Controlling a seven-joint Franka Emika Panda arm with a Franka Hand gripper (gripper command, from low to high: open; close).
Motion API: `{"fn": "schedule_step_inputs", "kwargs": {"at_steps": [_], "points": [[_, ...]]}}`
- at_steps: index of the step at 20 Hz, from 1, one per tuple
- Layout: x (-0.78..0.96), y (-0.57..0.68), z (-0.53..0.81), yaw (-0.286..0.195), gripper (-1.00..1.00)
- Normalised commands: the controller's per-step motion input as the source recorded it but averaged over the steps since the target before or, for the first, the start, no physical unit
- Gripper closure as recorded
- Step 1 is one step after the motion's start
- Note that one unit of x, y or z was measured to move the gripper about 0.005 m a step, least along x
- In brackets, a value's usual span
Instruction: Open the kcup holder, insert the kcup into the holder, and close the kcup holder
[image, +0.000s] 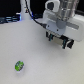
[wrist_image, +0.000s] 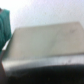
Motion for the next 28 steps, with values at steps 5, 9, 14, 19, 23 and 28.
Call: {"fn": "schedule_step_inputs", "kwargs": {"at_steps": [5, 9, 14, 19, 23, 28], "points": [[0.32, -0.62, 0.25, -0.173, -1.00], [0.24, -0.67, 0.14, -0.199, -1.00], [0.17, -0.69, 0.11, -0.200, -1.00], [0.08, -0.69, 0.05, -0.211, -1.00], [0.03, -0.68, 0.00, -0.219, -1.00], [0.13, -0.62, 0.00, -0.224, -1.00]]}}
